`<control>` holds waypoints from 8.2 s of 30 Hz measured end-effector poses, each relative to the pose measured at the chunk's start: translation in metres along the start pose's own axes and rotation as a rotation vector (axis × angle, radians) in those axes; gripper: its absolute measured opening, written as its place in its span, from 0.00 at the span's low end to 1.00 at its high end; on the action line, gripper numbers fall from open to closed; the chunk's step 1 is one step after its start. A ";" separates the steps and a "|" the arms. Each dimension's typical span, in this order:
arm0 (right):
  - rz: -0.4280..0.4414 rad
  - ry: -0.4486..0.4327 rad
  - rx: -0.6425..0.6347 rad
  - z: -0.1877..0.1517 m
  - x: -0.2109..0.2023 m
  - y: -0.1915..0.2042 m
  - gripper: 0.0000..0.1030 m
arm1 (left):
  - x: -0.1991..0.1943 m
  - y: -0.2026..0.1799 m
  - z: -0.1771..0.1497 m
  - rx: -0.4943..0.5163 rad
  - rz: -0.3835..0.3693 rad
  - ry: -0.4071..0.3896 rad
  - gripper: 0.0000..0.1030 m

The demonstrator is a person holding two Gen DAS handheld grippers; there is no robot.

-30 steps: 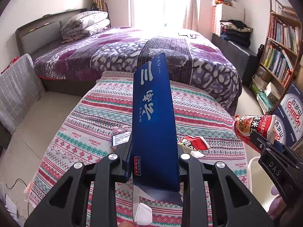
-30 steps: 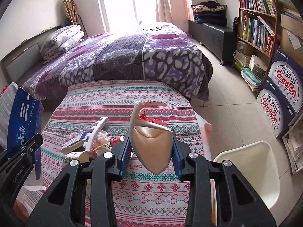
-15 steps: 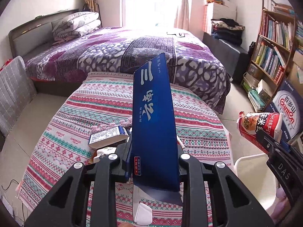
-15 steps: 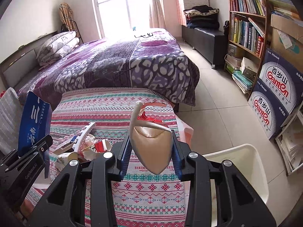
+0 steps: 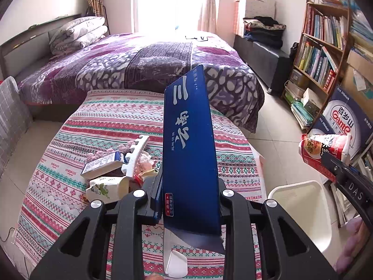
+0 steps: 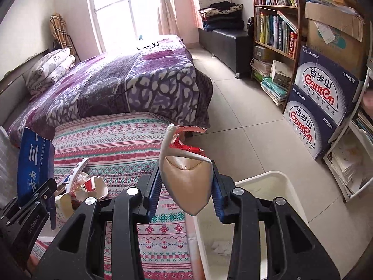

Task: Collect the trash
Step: 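Carry both items to the bin and open the right gripper over it, then lower the blue box into the bin and open the left gripper, then move both grippers back over the remaining trash on the table, then grasp the green-print paper cup with the left gripper while the right grasps the red-white cup, then carry both cups over the white bin and open the right gripper, then lower the green-print cup into the bin and open the left gripper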

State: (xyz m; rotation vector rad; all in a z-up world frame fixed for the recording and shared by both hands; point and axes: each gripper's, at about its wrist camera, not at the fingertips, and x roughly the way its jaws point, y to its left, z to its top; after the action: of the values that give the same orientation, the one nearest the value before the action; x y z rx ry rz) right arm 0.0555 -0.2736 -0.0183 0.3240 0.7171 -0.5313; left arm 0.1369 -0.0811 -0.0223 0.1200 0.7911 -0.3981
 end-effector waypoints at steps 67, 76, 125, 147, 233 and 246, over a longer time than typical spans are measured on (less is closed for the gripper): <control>-0.280 0.011 0.240 -0.007 -0.012 -0.119 0.88 | 0.033 -0.129 -0.038 0.206 -0.201 0.120 0.60; -0.234 0.061 0.132 -0.015 0.008 -0.057 0.93 | 0.041 -0.066 -0.030 0.156 0.013 0.108 0.79; 0.396 0.473 0.443 -0.076 0.155 0.161 0.93 | 0.038 0.166 -0.028 -0.180 0.085 0.274 0.74; 0.459 0.287 0.161 -0.040 0.102 0.177 0.28 | 0.006 0.180 -0.010 -0.227 0.215 0.107 0.74; -0.177 0.006 0.292 -0.016 -0.007 -0.106 0.65 | -0.001 -0.073 -0.011 0.056 -0.034 -0.033 0.74; -0.267 -0.018 0.381 -0.018 -0.020 -0.156 0.82 | 0.004 -0.131 -0.023 0.152 -0.146 0.000 0.75</control>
State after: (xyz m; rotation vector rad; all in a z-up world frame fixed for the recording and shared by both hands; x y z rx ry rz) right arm -0.0550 -0.3865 -0.0326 0.5814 0.6428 -0.9267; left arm 0.0724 -0.1973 -0.0354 0.2054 0.7714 -0.5965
